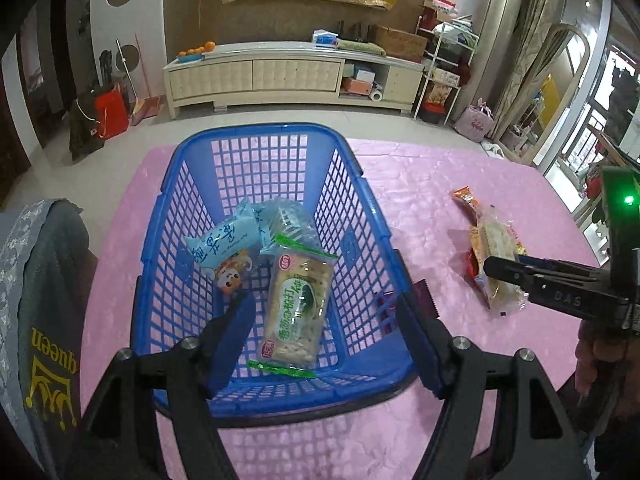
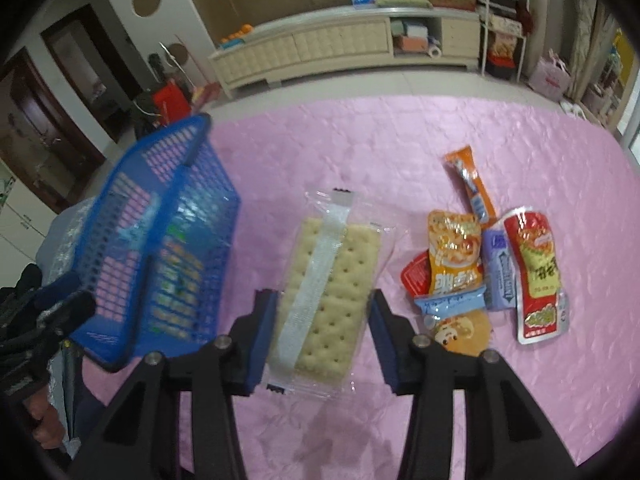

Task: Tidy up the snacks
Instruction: 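Grasp the white-strip cracker pack with the right gripper and lift it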

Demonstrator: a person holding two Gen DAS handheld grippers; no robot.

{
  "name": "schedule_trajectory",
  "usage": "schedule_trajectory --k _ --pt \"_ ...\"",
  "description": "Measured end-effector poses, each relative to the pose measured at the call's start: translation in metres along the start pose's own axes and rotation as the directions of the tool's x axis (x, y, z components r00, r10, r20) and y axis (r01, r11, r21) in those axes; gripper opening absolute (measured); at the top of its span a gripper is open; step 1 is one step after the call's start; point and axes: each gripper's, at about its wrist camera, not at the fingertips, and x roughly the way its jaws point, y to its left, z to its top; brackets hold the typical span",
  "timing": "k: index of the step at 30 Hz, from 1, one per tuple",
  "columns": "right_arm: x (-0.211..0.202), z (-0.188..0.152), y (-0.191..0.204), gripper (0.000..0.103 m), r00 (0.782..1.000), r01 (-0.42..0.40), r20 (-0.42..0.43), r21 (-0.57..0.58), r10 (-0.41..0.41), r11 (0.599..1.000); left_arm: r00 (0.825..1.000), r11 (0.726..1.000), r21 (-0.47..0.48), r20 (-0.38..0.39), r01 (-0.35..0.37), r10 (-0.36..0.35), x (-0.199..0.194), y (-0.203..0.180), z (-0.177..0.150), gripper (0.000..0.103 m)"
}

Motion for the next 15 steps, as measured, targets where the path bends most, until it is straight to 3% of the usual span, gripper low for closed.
schedule_trajectory --k 15 --pt "-0.051 0.020 0.045 0.051 0.990 -0.103 0.087 -0.100 0.112 0.990 0.996 0.998 0.029 0.081 -0.050 0.048 -0.035 0.001 0.006 0.071"
